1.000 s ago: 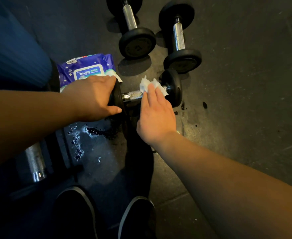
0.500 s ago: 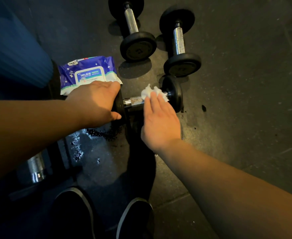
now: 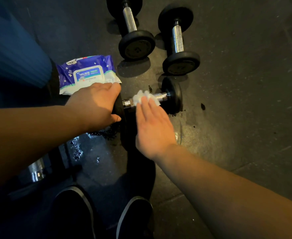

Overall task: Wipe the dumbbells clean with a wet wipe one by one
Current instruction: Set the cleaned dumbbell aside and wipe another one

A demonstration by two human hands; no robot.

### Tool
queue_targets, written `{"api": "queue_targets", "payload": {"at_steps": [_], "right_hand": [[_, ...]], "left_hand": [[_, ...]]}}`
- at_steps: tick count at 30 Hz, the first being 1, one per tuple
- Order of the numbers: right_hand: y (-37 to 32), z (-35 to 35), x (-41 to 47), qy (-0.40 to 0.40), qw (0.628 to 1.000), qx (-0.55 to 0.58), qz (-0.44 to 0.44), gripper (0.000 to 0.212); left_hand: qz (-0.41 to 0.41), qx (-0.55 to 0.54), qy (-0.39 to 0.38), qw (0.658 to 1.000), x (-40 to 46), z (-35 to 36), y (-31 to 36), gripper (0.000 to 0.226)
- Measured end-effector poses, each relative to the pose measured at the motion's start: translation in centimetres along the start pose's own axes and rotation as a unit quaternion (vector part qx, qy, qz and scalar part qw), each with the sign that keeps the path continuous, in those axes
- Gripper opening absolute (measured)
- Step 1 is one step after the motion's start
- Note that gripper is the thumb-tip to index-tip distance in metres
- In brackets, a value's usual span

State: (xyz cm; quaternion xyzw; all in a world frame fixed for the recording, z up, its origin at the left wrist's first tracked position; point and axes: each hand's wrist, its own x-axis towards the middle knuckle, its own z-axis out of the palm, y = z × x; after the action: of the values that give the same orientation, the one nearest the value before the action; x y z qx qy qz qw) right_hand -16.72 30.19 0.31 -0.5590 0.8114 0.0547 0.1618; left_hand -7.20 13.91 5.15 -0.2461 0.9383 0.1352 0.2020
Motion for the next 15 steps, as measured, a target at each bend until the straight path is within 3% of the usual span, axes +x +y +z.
{"api": "queue_targets", "payload": {"at_steps": [2, 6, 11, 15], "right_hand": [[0.3, 0.0, 0.0, -0.008, 1.000, -0.009, -0.012, 0.087], [1.5, -0.5, 0.1, 0.027, 0.995, 0.023, 0.092, 0.081], [0.6, 0.3, -2.0, -0.017, 1.000, 0.008, 0.006, 0.088], [1.4, 0.1, -2.2, 0.000, 0.988, 0.079, 0.133, 0.082]], "left_hand": [[0.003, 0.000, 0.000, 1.000, -0.2, 0.0, 0.0, 0.064], [0.014, -0.005, 0.008, 1.000, -0.9, 0.3, 0.2, 0.059], [0.026, -0.004, 0.039, 0.999, -1.6, 0.6, 0.8, 0.056], [0.037, -0.001, 0.065, 0.997, -2.1, 1.0, 0.8, 0.054]]}}
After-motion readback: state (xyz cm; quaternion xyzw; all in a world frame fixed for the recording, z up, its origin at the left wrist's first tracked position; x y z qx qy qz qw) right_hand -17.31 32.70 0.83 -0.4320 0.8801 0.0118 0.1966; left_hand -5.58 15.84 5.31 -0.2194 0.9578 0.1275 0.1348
